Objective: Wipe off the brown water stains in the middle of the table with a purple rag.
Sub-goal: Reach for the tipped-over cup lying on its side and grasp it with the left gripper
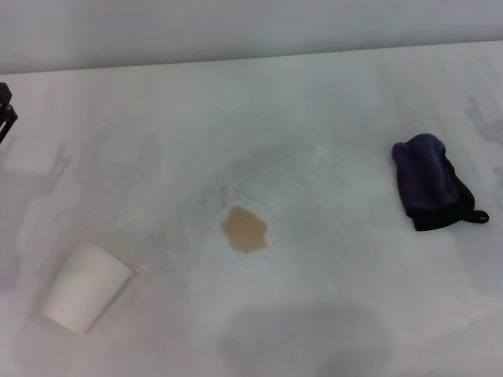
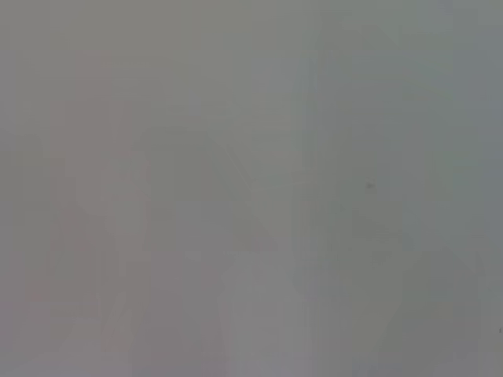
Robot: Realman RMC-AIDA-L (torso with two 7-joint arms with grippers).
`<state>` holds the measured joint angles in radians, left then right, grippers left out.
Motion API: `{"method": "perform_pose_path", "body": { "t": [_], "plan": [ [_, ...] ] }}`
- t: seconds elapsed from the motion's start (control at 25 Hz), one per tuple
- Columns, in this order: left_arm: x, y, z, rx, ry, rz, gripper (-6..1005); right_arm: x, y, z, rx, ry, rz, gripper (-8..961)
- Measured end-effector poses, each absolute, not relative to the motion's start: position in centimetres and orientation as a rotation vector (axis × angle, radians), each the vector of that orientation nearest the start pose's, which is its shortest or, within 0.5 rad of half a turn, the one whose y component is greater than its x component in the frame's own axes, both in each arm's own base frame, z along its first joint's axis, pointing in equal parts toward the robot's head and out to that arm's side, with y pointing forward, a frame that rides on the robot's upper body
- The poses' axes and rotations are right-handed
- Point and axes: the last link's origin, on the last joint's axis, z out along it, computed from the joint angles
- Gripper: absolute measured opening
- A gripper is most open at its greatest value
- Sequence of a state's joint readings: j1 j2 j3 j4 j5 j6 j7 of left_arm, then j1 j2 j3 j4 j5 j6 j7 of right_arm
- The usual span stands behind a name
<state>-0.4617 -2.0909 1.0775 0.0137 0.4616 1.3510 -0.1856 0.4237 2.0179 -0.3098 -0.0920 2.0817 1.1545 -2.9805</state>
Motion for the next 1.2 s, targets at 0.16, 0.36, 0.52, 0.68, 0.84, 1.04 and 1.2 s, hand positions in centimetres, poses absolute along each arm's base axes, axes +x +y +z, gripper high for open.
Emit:
{"method": "perform_pose_path", "body": {
  "t": [0.16, 0.36, 0.52, 0.68, 0.84, 1.04, 1.2],
  "plan": [
    [-32.4, 32.1, -0.1, -1.657, -0.365, -0.727, 877, 38.8, 32.6, 6.1, -1.485, 0.448, 0.450, 874],
    [-32.4, 32.1, -0.1, -1.656, -0.413, -0.768, 876, 38.8, 32.6, 6.1, -1.485, 0.449, 0.450, 873],
    [-32.2, 32.5, -0.1, -1.711, -0.532, -0.878, 876, 38.9, 32.4, 6.1, -1.483, 0.448, 0.449, 873],
    [-31.4, 33.1, 1.5, -1.771, -0.564, -0.995, 876, 39.1, 32.3, 6.5, -1.481, 0.439, 0.441, 872],
    [-31.2, 33.2, 3.0, -1.821, -0.629, -1.033, 876, 38.8, 32.6, 6.4, -1.494, 0.425, 0.444, 873],
    [-30.6, 33.3, 4.8, -1.942, -0.764, -0.993, 877, 38.5, 32.8, 6.5, -1.497, 0.412, 0.452, 874],
    [-30.1, 33.3, 6.5, -2.025, -0.864, -0.950, 877, 38.6, 32.7, 6.6, -1.486, 0.413, 0.455, 873]
  ]
}}
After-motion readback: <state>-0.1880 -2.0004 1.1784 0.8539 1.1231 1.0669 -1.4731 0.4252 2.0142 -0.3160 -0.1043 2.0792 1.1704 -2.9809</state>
